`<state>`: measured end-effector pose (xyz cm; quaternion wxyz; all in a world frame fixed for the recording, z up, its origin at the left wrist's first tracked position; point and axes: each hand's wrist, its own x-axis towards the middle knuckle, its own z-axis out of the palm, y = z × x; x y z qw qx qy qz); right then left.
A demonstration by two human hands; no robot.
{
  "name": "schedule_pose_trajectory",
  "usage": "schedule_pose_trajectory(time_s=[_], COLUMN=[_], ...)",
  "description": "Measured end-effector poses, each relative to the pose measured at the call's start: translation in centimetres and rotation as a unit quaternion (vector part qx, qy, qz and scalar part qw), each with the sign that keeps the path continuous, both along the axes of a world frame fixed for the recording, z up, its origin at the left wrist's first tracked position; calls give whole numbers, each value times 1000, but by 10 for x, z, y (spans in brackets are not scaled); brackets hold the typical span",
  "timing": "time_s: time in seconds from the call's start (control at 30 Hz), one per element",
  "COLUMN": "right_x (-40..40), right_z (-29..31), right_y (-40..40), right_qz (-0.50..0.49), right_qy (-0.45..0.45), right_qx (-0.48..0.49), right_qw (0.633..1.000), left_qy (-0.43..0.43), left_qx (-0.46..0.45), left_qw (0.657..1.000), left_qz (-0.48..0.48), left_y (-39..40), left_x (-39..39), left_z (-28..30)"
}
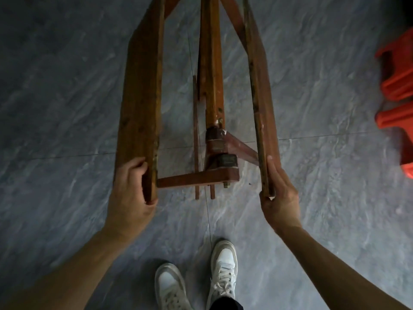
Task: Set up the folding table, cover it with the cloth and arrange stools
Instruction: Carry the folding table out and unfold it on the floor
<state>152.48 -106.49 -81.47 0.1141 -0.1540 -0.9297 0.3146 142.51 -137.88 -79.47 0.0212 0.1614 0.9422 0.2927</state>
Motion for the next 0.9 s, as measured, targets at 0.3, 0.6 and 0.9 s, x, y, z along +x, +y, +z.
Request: schedule_pose_trajectory(time_s=[0.3, 0.6, 0.9], right_x=[0, -40, -60], right_z=[59, 103, 130], right_y=[15, 11, 25], right_qz=[4, 49, 114], right_qy=[-61, -15, -8], right_qx=[33, 65, 147], right_qw=[998, 997, 983], left_qy=[40, 141, 84], left_qx=[-52, -88, -141], left_qw=[996, 978, 970], left_qz=[-61, -124, -177], left_y=[-57, -78, -73], left_x=[-20, -60, -79], left_z=[64, 119, 153])
